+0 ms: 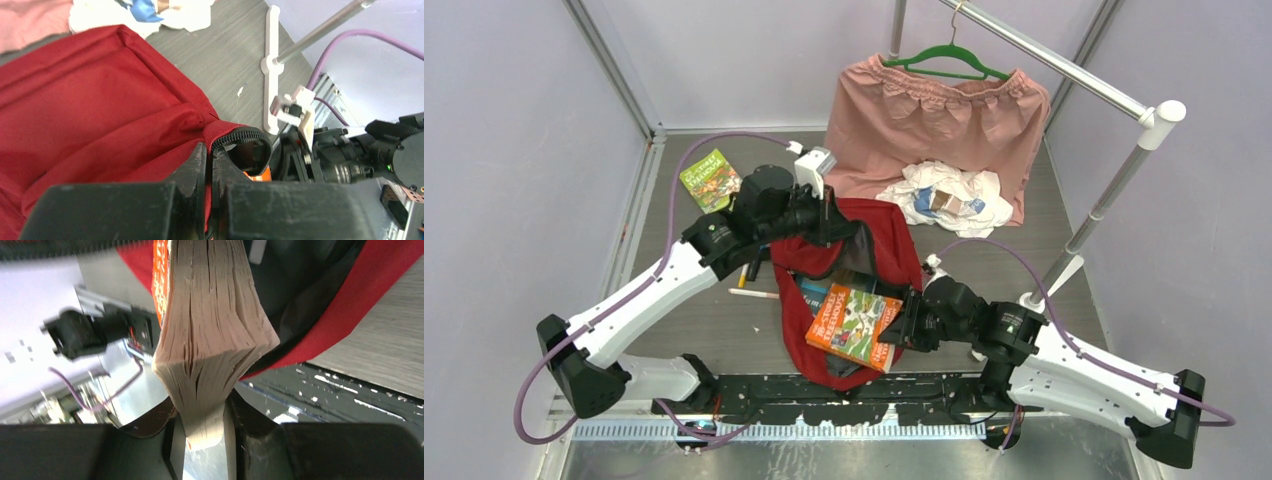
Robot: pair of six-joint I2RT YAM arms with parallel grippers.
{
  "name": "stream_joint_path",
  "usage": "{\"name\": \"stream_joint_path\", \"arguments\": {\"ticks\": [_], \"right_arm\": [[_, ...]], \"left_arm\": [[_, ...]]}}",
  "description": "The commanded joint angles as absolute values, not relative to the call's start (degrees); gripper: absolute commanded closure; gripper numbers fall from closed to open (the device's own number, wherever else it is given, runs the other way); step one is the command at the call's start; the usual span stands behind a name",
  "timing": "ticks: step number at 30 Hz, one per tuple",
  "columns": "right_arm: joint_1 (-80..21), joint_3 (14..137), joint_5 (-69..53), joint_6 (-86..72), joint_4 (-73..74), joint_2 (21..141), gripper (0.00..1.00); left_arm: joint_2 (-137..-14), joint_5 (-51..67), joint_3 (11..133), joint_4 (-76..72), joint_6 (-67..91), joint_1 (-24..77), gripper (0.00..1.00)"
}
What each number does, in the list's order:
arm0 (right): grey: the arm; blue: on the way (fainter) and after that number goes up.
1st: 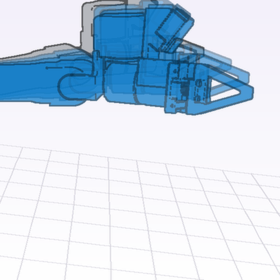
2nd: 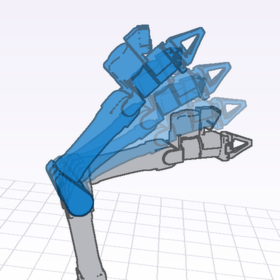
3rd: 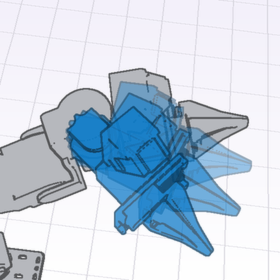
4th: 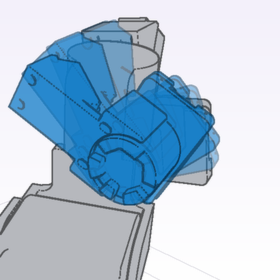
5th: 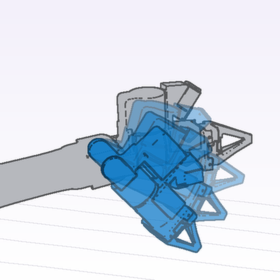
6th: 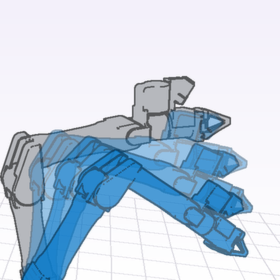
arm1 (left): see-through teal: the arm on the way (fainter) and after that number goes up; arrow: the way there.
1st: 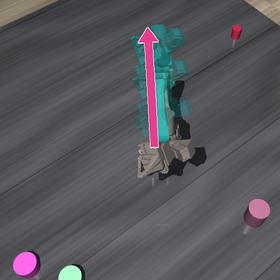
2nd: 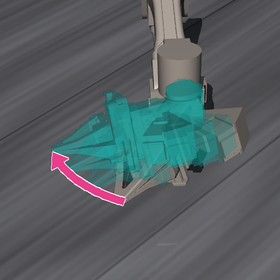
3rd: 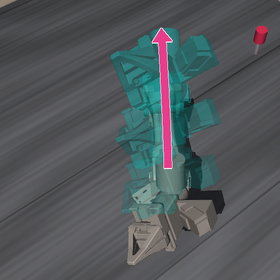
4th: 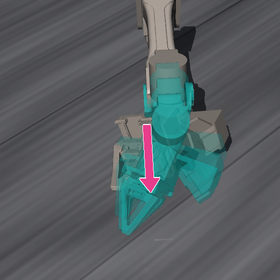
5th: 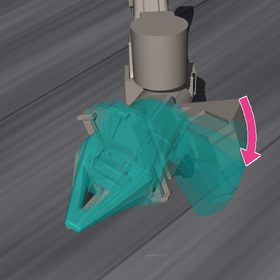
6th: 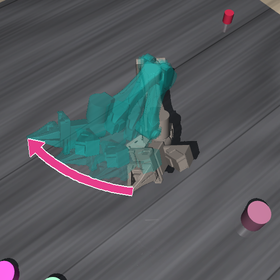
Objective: Pack the student bag
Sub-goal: Place the book in the student bag.
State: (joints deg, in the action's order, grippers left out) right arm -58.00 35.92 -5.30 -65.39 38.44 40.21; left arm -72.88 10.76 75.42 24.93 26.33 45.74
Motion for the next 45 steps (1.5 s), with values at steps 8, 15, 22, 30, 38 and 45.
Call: {"name": "stream_joint_path", "arguments": {"ticks": [8,15,22,30,38,45], "right_arm": [[-57.0,30.8,29.4,-86.9,19.2,33.6,0.99],[-57.6,30.2,33.0,-88.7,6.4,48.7,0.99],[-61.9,30.5,41.8,-91.8,-13.7,66.7,0.99],[-62.1,32.4,30.6,-81.9,-19.3,73.3,0.15],[-64.2,31.0,28.1,-74.9,3.6,57.4,0.02],[-64.4,32.8,29.2,-70.7,22.0,44.8,0.00]], "left_arm": [[-70.9,11.7,70.6,16.9,30.1,53.1,1.00],[-70.0,11.5,71.7,19.0,26.5,52.6,1.00],[-68.2,12.8,70.4,17.8,28.1,52.6,1.00],[-65.5,10.9,70.4,21.0,26.6,52.5,1.00],[-63.2,10.7,70.1,21.2,25.9,52.5,1.00],[-63.0,11.0,68.8,20.0,25.3,52.5,1.00]]}}
